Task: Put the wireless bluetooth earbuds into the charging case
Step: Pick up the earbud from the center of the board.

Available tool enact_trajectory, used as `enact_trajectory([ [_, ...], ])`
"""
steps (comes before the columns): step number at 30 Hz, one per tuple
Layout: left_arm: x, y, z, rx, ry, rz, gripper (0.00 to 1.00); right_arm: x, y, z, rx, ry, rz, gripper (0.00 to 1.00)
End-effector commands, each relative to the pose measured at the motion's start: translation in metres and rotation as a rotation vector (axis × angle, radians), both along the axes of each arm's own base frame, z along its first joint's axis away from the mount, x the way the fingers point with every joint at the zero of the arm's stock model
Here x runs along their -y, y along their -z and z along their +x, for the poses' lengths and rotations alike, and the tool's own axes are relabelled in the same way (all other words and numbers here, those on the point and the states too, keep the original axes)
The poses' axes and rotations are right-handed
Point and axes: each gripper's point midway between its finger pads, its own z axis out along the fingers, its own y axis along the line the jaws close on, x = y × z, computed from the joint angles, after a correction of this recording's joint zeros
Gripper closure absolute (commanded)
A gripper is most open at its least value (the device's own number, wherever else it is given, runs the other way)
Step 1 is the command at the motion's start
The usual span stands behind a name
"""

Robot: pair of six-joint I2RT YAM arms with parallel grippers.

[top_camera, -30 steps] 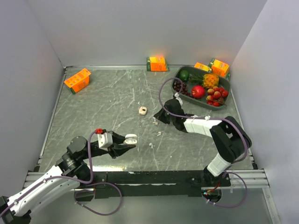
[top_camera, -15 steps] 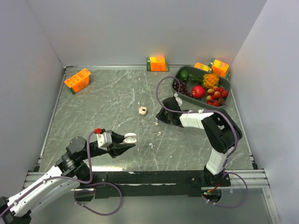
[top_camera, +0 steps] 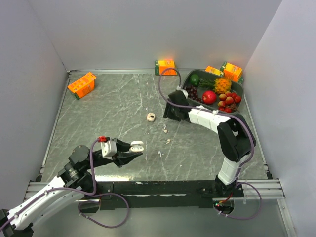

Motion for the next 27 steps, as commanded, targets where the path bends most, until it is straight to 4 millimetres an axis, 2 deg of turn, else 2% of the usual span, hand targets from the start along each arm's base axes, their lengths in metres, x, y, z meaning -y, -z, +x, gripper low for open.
enact_trajectory([
  [1,-0.001,-0.012,0.0,0.027,-0.008,-0.032,0.99,0.001,-0.026,-0.001,0.052,-0.206,-0.239,0.44],
  [3,-0.001,-0.011,0.0,0.025,-0.003,-0.03,0.99,0.001,-0.026,-0.007,0.037,-0.265,-0.29,0.44],
  [7,0.001,-0.01,0.0,0.026,0.004,-0.028,0.99,-0.004,-0.005,-0.02,-0.033,-0.314,-0.338,0.44],
  [11,0.001,-0.011,-0.002,0.023,0.009,-0.029,0.99,-0.006,0.014,-0.029,-0.073,-0.291,-0.32,0.46],
  [19,-0.001,-0.012,-0.003,0.027,0.006,-0.034,0.99,-0.01,0.031,-0.026,-0.1,-0.262,-0.326,0.48],
  [27,-0.002,-0.012,-0.002,0.028,0.002,-0.034,0.99,-0.014,0.038,-0.022,-0.109,-0.261,-0.328,0.48],
])
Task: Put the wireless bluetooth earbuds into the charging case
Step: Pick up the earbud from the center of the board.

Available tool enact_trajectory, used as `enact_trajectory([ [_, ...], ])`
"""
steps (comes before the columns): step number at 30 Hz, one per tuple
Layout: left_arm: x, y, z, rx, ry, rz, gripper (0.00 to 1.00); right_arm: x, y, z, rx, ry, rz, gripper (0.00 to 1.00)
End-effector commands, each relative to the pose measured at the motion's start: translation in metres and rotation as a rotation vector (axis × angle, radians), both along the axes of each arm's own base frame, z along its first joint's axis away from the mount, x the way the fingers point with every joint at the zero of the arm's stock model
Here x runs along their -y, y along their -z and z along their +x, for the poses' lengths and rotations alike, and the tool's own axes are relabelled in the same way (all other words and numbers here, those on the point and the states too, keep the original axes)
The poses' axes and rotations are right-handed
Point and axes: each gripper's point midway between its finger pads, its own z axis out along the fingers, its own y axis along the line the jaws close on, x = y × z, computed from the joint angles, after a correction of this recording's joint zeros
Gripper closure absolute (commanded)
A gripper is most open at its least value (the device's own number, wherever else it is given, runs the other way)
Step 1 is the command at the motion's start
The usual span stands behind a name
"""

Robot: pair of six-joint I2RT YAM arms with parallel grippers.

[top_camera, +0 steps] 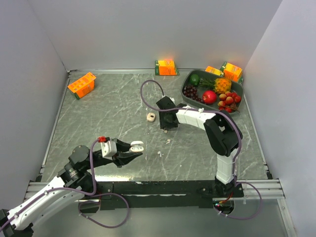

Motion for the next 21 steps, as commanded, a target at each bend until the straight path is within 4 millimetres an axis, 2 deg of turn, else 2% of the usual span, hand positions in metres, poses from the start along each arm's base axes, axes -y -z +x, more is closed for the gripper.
enact_trajectory([
  [1,-0.001,-0.012,-0.002,0.027,0.002,-0.034,0.99,-0.007,0.001,0.009,0.014,0.011,-0.003,0.48],
  [13,-0.001,-0.011,-0.001,0.026,-0.003,-0.032,0.99,-0.026,-0.002,0.019,-0.002,0.043,0.067,0.47],
  [16,-0.001,-0.011,-0.001,0.025,-0.003,-0.031,0.99,-0.026,0.002,0.018,-0.011,0.065,0.067,0.48],
  [21,-0.001,-0.011,-0.002,0.024,0.002,-0.033,0.99,-0.024,0.007,0.014,-0.021,0.097,0.086,0.54],
])
